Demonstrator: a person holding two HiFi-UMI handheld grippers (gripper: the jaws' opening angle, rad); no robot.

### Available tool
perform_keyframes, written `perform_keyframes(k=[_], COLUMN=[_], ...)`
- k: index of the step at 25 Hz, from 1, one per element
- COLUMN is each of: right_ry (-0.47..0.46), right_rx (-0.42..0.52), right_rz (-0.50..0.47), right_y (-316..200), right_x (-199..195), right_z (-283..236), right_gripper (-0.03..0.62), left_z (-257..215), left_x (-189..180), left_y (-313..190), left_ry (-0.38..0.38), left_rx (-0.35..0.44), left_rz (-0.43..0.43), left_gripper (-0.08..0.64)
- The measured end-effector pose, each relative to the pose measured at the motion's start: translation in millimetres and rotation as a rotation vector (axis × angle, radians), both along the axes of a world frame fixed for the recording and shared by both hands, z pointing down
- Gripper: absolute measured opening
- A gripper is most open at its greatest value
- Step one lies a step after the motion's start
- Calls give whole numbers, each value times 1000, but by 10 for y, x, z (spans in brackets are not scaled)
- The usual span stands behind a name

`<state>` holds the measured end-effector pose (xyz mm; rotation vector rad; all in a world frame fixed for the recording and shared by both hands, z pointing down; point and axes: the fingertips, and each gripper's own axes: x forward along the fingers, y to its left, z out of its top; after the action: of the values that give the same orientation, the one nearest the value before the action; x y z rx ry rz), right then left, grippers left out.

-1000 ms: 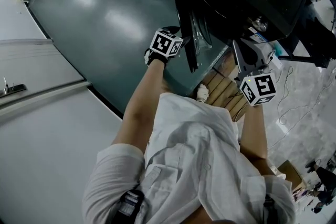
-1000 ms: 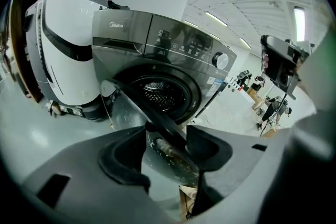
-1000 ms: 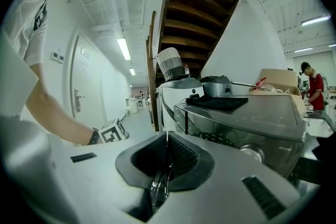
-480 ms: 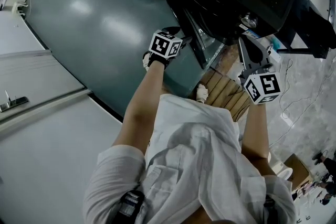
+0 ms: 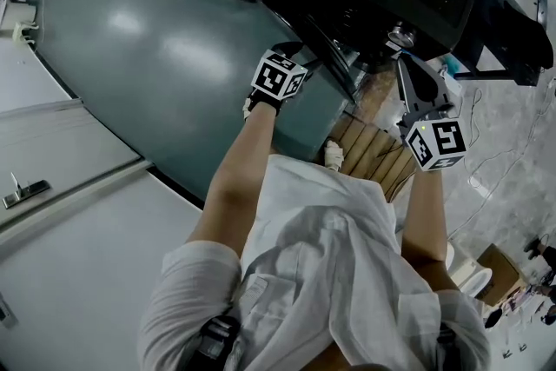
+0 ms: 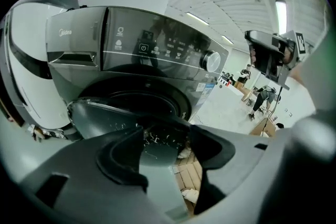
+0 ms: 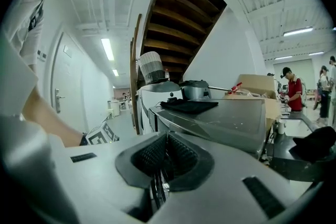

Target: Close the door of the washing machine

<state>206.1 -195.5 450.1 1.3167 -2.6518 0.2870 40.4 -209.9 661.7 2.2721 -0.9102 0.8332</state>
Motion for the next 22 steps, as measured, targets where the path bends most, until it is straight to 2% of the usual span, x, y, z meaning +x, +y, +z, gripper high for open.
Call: perform_keyframes(k=[4,12,17,22], right_ry=[14,19,13,4], right_rx=[3,0,-4,-3], right_rz=[37,77,87,97], right_y=[-111,-240,-287,-333], right_x=[110,183,187,211], right_z=[0,0,7,-1], right_gripper=[31,31,31,31], left_z=[11,17,42,24], left_x=[139,392,472,481], left_y=[-152,-427,-575,-643], left_ry=[-8,-8,-29,-23], left_rx=[48,96,91,84], left_rz=[-4,-18,-62,-151], left_gripper=[278,279,279,268])
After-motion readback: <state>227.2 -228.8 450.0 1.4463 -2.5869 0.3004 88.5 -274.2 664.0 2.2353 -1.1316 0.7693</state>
